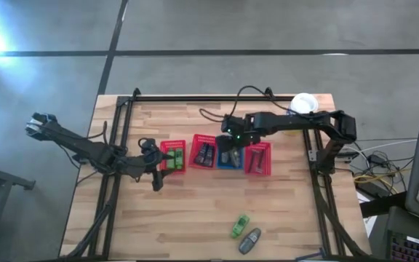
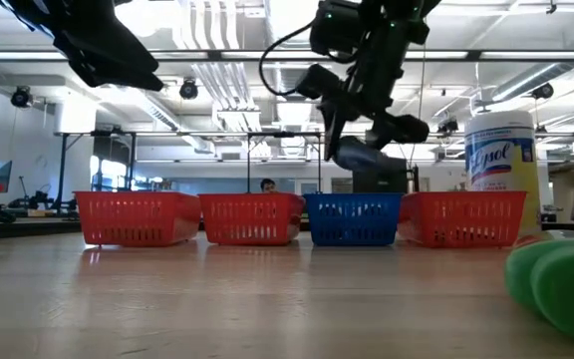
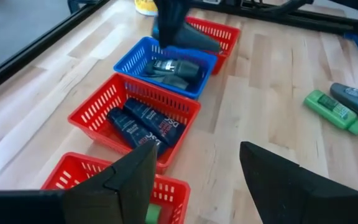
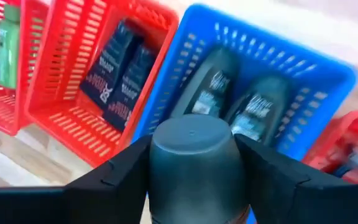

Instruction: Pick & Place Travel size toiletries

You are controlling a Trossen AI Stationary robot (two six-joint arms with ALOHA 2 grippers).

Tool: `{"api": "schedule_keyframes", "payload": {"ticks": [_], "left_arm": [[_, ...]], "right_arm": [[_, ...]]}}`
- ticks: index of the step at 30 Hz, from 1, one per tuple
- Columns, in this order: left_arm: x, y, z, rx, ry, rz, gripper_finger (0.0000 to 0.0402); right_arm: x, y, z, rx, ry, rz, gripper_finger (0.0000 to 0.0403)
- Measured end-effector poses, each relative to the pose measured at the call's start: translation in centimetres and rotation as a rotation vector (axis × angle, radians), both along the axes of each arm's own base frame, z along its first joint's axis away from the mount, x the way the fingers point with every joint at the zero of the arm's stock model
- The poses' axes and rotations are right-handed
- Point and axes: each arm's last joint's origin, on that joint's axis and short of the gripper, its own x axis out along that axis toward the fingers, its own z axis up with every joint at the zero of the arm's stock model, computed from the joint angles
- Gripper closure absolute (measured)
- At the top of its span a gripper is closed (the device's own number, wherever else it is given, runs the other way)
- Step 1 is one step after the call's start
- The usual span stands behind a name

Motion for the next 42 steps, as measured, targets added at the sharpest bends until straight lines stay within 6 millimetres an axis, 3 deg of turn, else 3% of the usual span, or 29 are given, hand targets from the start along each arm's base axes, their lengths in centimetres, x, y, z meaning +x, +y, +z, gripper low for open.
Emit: {"api": "schedule_keyframes", "payload": {"ticks": [7,10,13,16,20,24,27,34,42], "left_arm": [[0.0,0.0,0.0,-0.007,-0.005,0.013,0.0165],[0.0,0.0,0.0,-0.007,-0.005,0.013,0.0165],[0.0,0.0,0.0,-0.007,-0.004,0.012,0.0165],[0.0,0.0,0.0,-0.006,-0.004,0.011,0.0165],[0.0,0.0,0.0,0.014,0.001,-0.001,0.0165],[0.0,0.0,0.0,0.051,0.01,-0.021,0.0165],[0.0,0.0,0.0,0.056,0.011,-0.024,0.0165],[0.0,0.0,0.0,0.047,0.015,-0.038,0.0165],[0.0,0.0,-0.1,0.049,0.022,-0.037,0.0165]], "right_arm": [[0.2,-0.3,-0.6,-0.055,0.024,-0.118,0.013],[-0.2,0.0,0.3,-0.074,0.011,-0.068,0.0109],[-1.2,1.6,1.7,-0.066,0.019,0.043,0.0093],[-2.3,5.2,2.9,-0.072,0.047,0.284,0.008],[-3.9,12.4,3.5,-0.064,0.04,0.72,0.0071],[-5.3,19.4,2.4,-0.142,0.019,1.149,0.0073],[-6.0,23.4,1.3,-0.198,0.018,1.332,0.0081],[-5.9,28.9,-0.3,-0.242,0.023,1.486,0.0074],[-3.3,33.2,-3.3,-0.325,0.014,1.674,0.0049]]}}
